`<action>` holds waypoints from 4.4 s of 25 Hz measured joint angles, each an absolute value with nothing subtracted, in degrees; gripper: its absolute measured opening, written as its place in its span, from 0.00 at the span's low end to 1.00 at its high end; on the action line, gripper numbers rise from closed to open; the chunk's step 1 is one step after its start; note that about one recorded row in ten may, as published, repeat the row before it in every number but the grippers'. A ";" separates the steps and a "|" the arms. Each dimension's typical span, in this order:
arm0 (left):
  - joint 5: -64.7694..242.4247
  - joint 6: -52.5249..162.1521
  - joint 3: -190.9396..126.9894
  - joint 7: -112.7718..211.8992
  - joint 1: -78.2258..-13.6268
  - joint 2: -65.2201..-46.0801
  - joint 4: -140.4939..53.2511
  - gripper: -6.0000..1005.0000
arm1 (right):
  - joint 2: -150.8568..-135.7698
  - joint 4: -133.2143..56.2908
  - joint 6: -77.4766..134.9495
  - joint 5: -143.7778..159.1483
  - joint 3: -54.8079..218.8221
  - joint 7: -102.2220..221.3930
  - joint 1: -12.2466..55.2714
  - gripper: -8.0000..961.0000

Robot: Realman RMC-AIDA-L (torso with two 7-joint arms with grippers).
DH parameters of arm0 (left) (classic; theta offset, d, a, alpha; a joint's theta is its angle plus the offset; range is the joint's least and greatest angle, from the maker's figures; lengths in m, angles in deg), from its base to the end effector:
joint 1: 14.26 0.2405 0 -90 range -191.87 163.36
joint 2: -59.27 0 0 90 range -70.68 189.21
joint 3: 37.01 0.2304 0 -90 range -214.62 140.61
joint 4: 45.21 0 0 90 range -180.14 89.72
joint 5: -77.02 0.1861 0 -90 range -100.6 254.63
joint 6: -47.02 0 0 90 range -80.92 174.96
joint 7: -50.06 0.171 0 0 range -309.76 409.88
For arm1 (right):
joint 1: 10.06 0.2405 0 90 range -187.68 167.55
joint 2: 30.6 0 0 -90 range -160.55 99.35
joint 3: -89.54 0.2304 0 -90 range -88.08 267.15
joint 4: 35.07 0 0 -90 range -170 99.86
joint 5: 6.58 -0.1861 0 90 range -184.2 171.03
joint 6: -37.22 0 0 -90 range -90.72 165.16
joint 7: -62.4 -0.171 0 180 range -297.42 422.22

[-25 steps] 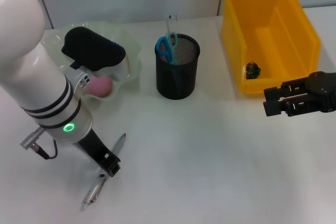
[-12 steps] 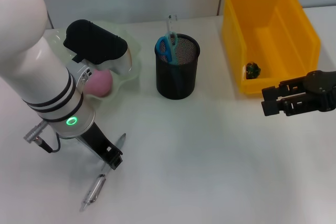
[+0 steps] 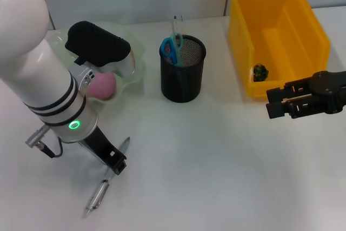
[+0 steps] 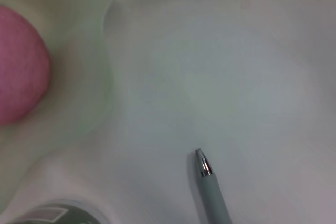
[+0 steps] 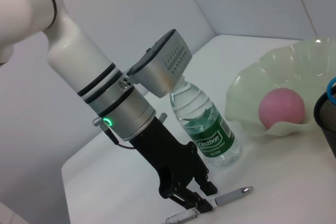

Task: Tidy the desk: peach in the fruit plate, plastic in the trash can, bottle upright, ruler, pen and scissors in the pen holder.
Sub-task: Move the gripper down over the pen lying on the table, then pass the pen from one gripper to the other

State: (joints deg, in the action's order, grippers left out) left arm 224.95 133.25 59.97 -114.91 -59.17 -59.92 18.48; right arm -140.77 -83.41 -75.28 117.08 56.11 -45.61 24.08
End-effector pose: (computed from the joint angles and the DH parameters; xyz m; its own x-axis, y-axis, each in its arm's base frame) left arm -0.1696 0.3116 -0.0682 0.5945 0.7051 -0.3865 0.5516 -0.7074 -0.4420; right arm 0.2076 0.2946 0.0679 0.7147 -0.6095 -0.3432 -0.6129 -0.7821 0.1125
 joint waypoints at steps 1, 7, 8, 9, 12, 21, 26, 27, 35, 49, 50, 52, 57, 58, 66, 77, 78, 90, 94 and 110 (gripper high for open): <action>224.92 133.23 59.95 -114.91 -59.22 -59.92 18.46 0.31 | -140.81 -83.41 -75.28 117.08 56.08 -45.61 24.14 0.66; 224.78 132.96 59.97 -114.91 -59.19 -59.92 17.30 0.31 | -141.14 -83.35 -75.28 117.08 56.05 -45.68 24.24 0.66; 224.77 132.86 59.98 -114.91 -59.10 -59.92 17.13 0.31 | -141.14 -83.33 -75.27 117.08 56.05 -45.68 24.27 0.66; 224.77 132.86 59.98 -114.91 -59.10 -59.92 17.13 0.31 | -141.15 -83.32 -75.28 117.08 56.05 -45.69 24.30 0.66; 224.69 132.78 60.08 -114.91 -58.96 -59.92 17.08 0.31 | -141.19 -83.32 -75.25 117.08 56.05 -45.70 24.38 0.66; 224.67 132.73 60.46 -114.91 -58.76 -59.92 16.92 0.30 | -141.26 -83.31 -75.10 117.08 56.05 -45.71 24.66 0.66; 224.75 132.64 60.51 -114.91 -58.73 -59.92 16.92 0.30 | -141.26 -83.32 -75.07 117.08 56.05 -45.71 24.93 0.66; 224.89 132.56 60.55 -114.91 -58.66 -59.92 16.86 0.30 | -141.26 -83.32 -75.05 117.08 56.05 -45.71 24.98 0.66; 224.71 132.53 60.74 -114.91 -58.42 -59.92 16.83 0.30 | -141.25 -83.31 -74.94 117.08 56.05 -45.71 25.11 0.66; 224.61 132.68 61.42 -114.84 -57.66 -59.91 17.48 0.15 | -141.25 -83.32 -74.82 117.08 56.09 -45.71 25.09 0.66; 224.59 132.86 61.43 -114.84 -57.61 -59.91 17.51 0.15 | -141.25 -83.32 -74.78 117.08 56.09 -45.71 25.09 0.66; 224.55 133.11 61.43 -114.83 -57.50 -59.91 17.71 0.15 | -141.25 -83.31 -74.74 117.08 56.08 -45.71 25.04 0.66; 223.99 134.68 60.79 -114.49 -56.67 -59.81 20.55 0.15 | -141.26 -83.32 -74.76 117.08 56.16 -45.64 24.85 0.66; 222.77 136.05 59.55 -113.75 -56.17 -59.59 22.79 0.15 | -141.27 -83.32 -74.80 117.08 56.28 -45.54 24.79 0.66; 214.59 141.97 48.70 -108.45 -53.90 -59.31 31.07 0.15 | -141.32 -83.50 -75.26 116.06 56.57 -45.22 24.21 0.66; 200.94 145.93 38.75 -105.48 -51.62 -59.11 37.44 0.15 | -141.34 -83.44 -76.68 115.43 56.68 -43.42 23.49 0.66; 199.36 146.37 37.67 -105.41 -51.45 -59.11 37.96 0.15 | -141.34 -83.42 -76.69 115.41 56.68 -43.25 23.46 0.66; 191.30 149.38 32.87 -110.24 -52.09 -59.15 38.19 0.15 | -142.98 -83.17 -76.60 115.39 56.57 -37.83 23.44 0.66; 188.09 149.07 28.41 -111.78 -53.21 -59.39 32.55 0.15 | -143.97 -83.17 -76.04 115.39 57.09 -33.90 23.02 0.66; 187.38 147.30 24.22 -114.78 -58.57 -59.85 21.16 0.15 | -145.71 -87.14 -74.98 111.82 57.92 -23.95 20.09 0.66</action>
State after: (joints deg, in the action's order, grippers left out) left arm 187.38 147.30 24.22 -114.78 -58.57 -59.85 21.16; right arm -145.71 -87.14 -74.98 111.82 57.92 -23.95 20.09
